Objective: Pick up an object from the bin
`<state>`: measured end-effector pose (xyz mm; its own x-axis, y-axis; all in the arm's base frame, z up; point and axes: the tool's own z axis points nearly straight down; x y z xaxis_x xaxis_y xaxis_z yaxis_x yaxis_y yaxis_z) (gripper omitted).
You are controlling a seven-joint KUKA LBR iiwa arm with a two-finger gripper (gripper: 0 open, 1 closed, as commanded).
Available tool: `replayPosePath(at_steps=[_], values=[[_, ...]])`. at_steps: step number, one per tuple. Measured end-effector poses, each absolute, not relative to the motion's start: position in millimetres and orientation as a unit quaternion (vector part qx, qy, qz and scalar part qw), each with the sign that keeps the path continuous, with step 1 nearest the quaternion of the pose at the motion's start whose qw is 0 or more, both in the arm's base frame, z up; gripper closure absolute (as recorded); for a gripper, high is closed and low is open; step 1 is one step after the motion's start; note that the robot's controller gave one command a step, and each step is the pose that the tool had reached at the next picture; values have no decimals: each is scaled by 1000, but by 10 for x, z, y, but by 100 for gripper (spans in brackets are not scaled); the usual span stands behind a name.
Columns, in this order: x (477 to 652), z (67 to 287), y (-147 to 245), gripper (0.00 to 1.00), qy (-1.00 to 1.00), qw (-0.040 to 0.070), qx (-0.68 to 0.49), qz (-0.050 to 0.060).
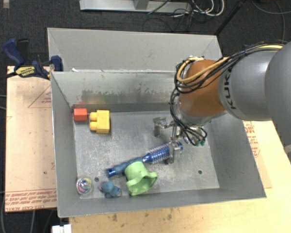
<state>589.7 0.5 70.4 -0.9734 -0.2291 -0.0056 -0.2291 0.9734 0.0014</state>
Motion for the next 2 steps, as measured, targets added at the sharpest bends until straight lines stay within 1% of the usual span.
replayPosePath(at_steps=[1, 2], values=[[5884, 697, -20, 100, 994, 1, -113, 0], [5912, 2192, 281, 100, 991, 6, -133, 0]])
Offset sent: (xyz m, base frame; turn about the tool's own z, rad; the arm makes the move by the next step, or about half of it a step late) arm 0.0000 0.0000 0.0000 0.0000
